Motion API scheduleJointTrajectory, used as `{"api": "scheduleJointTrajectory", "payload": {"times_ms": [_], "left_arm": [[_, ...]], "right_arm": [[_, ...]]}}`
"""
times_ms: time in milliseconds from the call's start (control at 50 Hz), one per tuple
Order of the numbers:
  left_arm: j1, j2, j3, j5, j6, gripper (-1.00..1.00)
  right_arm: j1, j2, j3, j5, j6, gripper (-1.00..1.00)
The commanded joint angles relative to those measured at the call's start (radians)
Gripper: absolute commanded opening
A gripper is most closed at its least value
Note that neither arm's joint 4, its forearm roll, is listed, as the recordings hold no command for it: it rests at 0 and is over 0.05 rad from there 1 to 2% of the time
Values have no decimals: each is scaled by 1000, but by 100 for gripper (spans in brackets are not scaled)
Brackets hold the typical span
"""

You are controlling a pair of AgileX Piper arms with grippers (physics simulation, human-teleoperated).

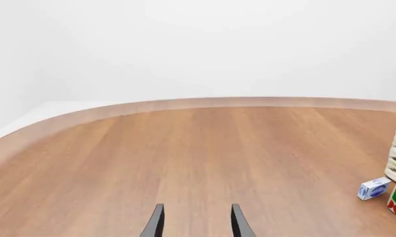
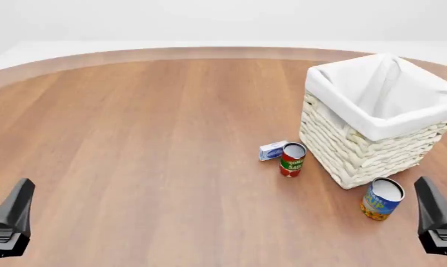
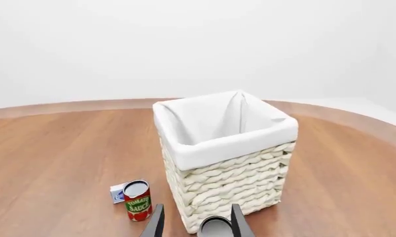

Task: Pick up the ketchup, and put it in the basket.

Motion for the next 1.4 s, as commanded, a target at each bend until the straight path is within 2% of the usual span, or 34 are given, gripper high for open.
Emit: {"api": "scheduleJointTrajectory", "payload": {"times_ms": [20, 120, 200, 520, 620, 660, 720, 1020, 1180, 1200, 1220, 1240, 1280, 1400], "left_arm": [[0, 0, 0, 0, 0, 100], [0, 0, 0, 0, 0, 100], [0, 0, 0, 0, 0, 100], [0, 0, 0, 0, 0, 100], [0, 0, 0, 0, 0, 100], [0, 0, 0, 0, 0, 100], [0, 0, 0, 0, 0, 100], [0, 0, 0, 0, 0, 100], [0, 0, 0, 0, 0, 100], [0, 0, 0, 0, 0, 100], [0, 0, 0, 0, 0, 100], [0, 0, 0, 0, 0, 100], [0, 0, 0, 0, 0, 100], [0, 0, 0, 0, 0, 100]], "right_arm": [[-18, 58, -3, -44, 14, 100], [-18, 60, -3, -47, 14, 100], [-13, 114, -28, -64, 44, 100], [24, 156, -55, -97, 56, 100], [66, 160, -59, -105, 51, 100], [86, 143, -59, -98, 18, 100], [94, 137, -61, -90, 21, 100], [186, 248, -58, -204, 25, 100], [279, 346, -57, -292, 37, 100], [340, 379, -68, -323, 34, 100], [356, 390, -70, -334, 31, 100], [534, 617, -137, -510, 38, 100], [542, 649, -128, -549, 39, 100], [568, 683, -135, -573, 42, 100]]}}
